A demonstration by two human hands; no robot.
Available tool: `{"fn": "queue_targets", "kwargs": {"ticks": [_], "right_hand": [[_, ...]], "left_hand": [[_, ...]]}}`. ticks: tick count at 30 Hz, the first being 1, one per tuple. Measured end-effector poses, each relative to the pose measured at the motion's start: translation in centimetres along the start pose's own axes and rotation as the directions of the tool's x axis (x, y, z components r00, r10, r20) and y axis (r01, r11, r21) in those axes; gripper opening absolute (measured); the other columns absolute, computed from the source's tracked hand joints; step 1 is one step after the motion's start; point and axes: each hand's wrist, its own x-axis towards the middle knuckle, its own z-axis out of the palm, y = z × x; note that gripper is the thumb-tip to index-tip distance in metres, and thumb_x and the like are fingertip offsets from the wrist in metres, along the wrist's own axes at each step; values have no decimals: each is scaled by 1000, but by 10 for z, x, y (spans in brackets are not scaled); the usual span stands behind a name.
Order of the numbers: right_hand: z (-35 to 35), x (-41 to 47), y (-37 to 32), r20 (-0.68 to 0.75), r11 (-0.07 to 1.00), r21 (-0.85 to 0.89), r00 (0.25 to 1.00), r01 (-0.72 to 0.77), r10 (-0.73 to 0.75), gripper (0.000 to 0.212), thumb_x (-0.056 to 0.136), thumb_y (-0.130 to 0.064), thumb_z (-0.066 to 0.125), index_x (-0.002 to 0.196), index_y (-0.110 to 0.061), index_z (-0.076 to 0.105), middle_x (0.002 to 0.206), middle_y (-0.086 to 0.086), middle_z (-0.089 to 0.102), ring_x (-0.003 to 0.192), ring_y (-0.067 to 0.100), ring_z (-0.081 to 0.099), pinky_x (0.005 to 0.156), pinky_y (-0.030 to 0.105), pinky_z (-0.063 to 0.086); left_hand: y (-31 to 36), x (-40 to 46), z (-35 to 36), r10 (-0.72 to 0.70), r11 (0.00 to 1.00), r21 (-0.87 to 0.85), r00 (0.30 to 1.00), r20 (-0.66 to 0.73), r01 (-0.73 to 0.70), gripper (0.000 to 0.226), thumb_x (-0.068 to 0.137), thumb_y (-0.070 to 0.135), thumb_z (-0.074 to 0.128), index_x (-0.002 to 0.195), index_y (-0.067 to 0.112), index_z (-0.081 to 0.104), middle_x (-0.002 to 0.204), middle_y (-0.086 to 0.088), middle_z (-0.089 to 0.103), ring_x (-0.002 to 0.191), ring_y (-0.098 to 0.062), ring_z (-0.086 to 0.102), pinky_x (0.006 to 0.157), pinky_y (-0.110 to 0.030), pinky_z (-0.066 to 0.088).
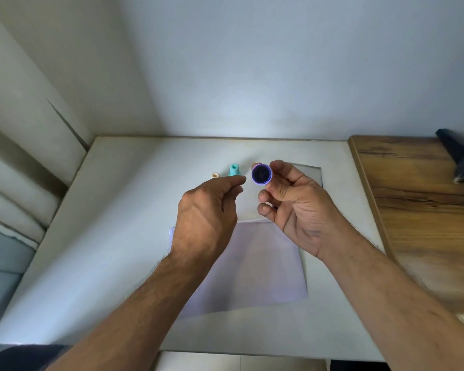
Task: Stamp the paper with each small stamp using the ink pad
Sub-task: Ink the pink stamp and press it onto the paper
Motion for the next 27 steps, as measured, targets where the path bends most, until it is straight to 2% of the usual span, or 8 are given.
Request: {"fn": "queue_targets", "kwargs": {"ticks": [3,6,8,12,14,20,24,27], "right_hand": [[4,-1,-5,-32,999,-41,999,9,-10,24,88,7,57,97,-12,67,82,8,70,55,18,55,55,29,47],[-1,2,-9,-232,956,-287,965,56,-126,18,83,-5,70,101,-10,70,88,15,75,60,20,64,61,31,57],[-15,5,-10,-345,875,-480,902,67,-259,16,82,-12,74,98,-12,73,88,14,76,67,19,71,66,31,61],[-42,9,-11,-309,505,-863,812,-19,-496,25,80,-29,75,104,-23,74,93,-2,75,81,10,71,67,10,55],[-47,10,-13,-221,297,-953,810,-62,-543,27,83,-29,71,109,-25,73,102,-7,73,89,7,67,64,-4,44],[-37,12,-5,-91,23,-995,841,-94,-534,19,87,-26,67,104,-22,72,98,1,74,86,16,69,75,26,58],[-30,14,1,-79,-8,-995,855,-97,-512,19,86,-24,69,104,-19,73,97,3,74,86,20,69,81,37,59],[-32,17,2,-120,-7,-990,859,-142,-497,17,86,-21,69,101,-15,73,99,5,73,87,23,68,81,38,58]], "left_hand": [[4,-1,-1,6,1000,13,1000,7,-6,20,92,16,64,108,22,75,101,4,77,88,-15,70,79,-14,47],[9,-2,1,-11,1000,0,1000,23,11,21,92,18,64,109,25,75,103,3,77,73,-18,66,72,-17,46],[10,-6,5,-20,1000,-2,998,54,20,21,93,23,64,110,29,74,104,5,76,80,-20,56,69,-20,44],[6,-11,14,31,997,73,995,99,-39,21,93,24,64,111,26,75,107,6,75,102,-6,49,72,-12,33],[0,-11,19,70,994,79,990,121,-80,21,91,17,66,110,20,75,104,1,77,95,-10,63,77,-8,31],[-12,-7,20,102,978,155,967,233,-141,24,88,26,70,112,22,74,111,3,74,106,-16,68,86,-15,39],[-15,-7,13,36,980,182,969,245,-83,33,85,43,70,116,34,71,121,12,69,116,-1,47,77,-8,31],[-16,-4,9,27,986,150,963,268,-69,41,81,54,67,118,35,69,124,14,67,113,-1,52,84,-9,31]]}}
